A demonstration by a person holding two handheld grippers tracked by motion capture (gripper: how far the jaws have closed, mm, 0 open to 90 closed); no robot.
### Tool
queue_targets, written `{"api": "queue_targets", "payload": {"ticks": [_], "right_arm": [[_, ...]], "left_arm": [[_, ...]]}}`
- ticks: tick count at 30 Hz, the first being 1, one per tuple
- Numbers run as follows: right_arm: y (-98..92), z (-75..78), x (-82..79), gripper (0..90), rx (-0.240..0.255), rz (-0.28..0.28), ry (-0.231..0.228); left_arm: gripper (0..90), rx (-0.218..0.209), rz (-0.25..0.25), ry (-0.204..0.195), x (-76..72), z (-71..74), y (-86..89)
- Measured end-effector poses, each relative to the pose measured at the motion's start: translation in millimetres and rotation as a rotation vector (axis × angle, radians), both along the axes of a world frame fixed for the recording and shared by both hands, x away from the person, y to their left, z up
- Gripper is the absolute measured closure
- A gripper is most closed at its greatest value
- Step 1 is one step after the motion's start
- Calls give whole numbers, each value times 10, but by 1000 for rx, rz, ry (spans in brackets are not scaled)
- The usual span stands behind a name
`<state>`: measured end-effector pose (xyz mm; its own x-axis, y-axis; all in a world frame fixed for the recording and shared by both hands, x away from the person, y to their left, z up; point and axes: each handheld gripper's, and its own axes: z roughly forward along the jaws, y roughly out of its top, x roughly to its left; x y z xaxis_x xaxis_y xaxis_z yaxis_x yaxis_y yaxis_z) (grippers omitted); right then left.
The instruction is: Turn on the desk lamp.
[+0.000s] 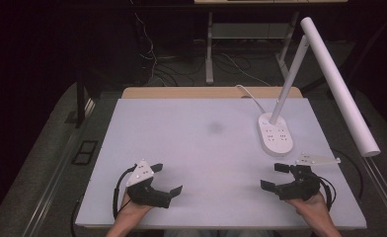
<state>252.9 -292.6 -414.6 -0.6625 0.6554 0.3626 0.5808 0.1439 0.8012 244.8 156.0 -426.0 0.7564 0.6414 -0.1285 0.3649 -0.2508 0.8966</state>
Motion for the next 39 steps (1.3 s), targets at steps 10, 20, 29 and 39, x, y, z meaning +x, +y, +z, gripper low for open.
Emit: {"api": "queue_targets", "payload": {"ticks": [10,20,29,39], "right_arm": [[-5,56,17,4,-12,5,16],[-12,117,57,4,-36,-1,36],[-35,191,151,5,-48,5,42],[-91,298,259,5,-71,11,42]], "left_arm": [[0,-1,0,1,-5,2,19],[0,3,-6,-1,-6,3,18],[0,3,-5,0,-5,1,19],[0,3,-4,0,-7,0,17]]}}
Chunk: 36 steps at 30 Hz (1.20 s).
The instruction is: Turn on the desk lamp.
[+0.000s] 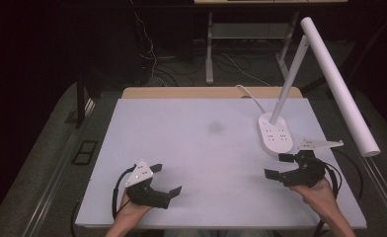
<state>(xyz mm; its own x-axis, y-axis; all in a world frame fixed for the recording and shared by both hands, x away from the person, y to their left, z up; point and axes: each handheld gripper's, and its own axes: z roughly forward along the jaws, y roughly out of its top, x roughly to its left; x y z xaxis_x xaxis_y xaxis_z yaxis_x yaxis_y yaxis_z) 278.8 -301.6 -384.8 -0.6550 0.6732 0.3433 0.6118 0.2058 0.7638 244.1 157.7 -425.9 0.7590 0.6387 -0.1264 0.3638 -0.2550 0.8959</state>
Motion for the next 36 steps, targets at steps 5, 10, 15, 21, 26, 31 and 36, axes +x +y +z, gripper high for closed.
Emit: {"api": "queue_targets", "payload": {"ticks": [5,10,15,21,26,31,36], "right_arm": [[-20,79,58,5,-9,-1,-5],[-56,147,158,5,-35,-1,-7],[-107,186,250,5,-54,-3,0],[-190,242,379,5,-65,-16,5],[-245,252,509,5,-72,-24,20],[-303,270,606,5,-92,-26,16],[-392,260,683,5,-86,-49,11]], "left_arm": [[0,4,-1,0,3,1,6],[0,0,2,3,2,-1,3],[0,-1,5,4,4,-2,6],[0,0,12,3,7,-4,12],[0,6,13,-1,4,-2,17],[0,12,5,-1,3,-6,3],[0,12,5,-2,1,-5,2]]}}
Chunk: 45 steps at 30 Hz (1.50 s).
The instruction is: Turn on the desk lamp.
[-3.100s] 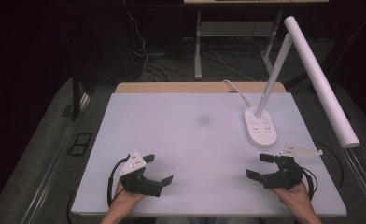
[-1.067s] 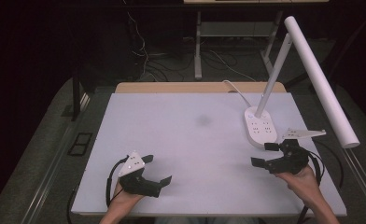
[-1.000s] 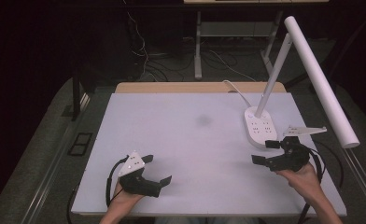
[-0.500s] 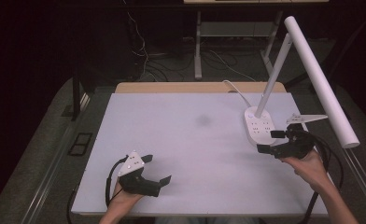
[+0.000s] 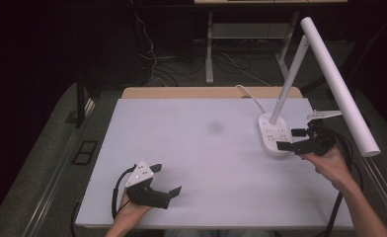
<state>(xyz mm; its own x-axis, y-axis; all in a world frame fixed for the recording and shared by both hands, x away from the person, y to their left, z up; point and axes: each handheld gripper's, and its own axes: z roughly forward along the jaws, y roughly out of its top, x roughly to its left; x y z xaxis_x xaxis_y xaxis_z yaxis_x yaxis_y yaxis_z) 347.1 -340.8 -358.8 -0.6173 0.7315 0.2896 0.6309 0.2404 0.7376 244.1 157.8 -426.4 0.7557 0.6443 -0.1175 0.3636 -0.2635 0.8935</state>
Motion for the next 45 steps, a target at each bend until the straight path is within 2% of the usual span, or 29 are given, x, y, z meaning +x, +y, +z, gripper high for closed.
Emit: {"api": "queue_targets", "payload": {"ticks": [10,17,27,33,34,35,38,40,42,45], "right_arm": [[-155,-10,160,5,1,-33,0],[-236,-41,339,5,-6,-73,17],[-373,-103,543,5,19,-129,32],[-423,-113,655,6,6,-162,41],[-426,-113,674,16,-3,-173,42],[-434,-116,691,68,-8,-175,40],[-465,-126,737,77,-16,-197,37],[-487,-146,763,151,-18,-213,40],[-511,-173,790,157,-21,-229,43],[-540,-207,810,241,-29,-247,26]], "left_arm": [[0,2,-1,2,1,-2,-3],[0,2,-4,5,4,-5,-6],[0,-2,-5,4,7,-6,-10],[0,0,-7,4,10,-8,-11],[0,0,-7,4,12,-8,-10],[0,2,-7,6,12,-7,-9],[0,3,-8,6,13,-9,-8],[0,3,-9,6,13,-9,-7],[0,2,-9,7,16,-9,-5],[0,4,-9,8,19,-11,-3]]}}
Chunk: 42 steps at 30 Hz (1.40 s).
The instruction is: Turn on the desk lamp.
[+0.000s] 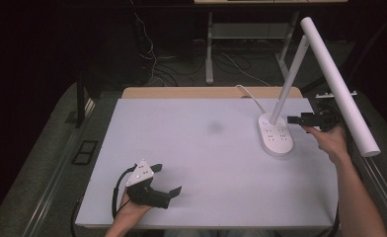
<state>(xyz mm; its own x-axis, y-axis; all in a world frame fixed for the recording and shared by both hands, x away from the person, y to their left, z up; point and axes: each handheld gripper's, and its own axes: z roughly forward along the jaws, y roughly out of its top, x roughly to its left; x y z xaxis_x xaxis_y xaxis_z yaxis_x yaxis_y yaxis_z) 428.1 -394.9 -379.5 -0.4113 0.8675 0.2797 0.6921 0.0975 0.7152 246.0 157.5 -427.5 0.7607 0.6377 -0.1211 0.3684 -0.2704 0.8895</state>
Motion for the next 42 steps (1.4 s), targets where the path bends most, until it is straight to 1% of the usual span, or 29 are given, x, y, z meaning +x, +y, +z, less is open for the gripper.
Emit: {"api": "queue_targets", "payload": {"ticks": [3,7,12,14,21,23,24,25,29,31,37,39,40,42], "right_arm": [[-14,-27,22,332,0,-16,-8],[-15,-59,61,441,5,-24,-2],[-17,-121,104,522,8,-38,0],[-18,-147,121,566,20,-41,-1],[4,-207,177,716,34,-52,1],[5,-215,185,734,34,-51,0],[10,-223,191,753,37,-52,2],[13,-243,206,793,34,-52,6],[22,-294,236,869,40,-49,20],[31,-320,252,889,45,-47,25],[88,-382,295,890,66,-48,43],[105,-398,307,889,67,-43,49],[114,-413,317,889,69,-41,43],[134,-432,328,890,70,-39,52]], "left_arm": [[0,1,1,1,3,-2,-1],[0,2,1,2,5,-4,-3],[0,5,0,2,6,-4,-1],[0,4,0,1,5,-6,-2],[0,5,3,2,4,-3,5],[0,5,3,1,3,-3,6],[0,5,3,1,2,-2,6],[0,5,3,0,2,-2,7],[0,2,5,-1,2,-3,7],[0,5,5,0,1,-2,9],[0,7,5,-2,2,-2,14],[0,5,6,-1,2,-2,15],[0,6,7,-1,2,-2,16],[0,6,7,-1,1,-2,16]]}}
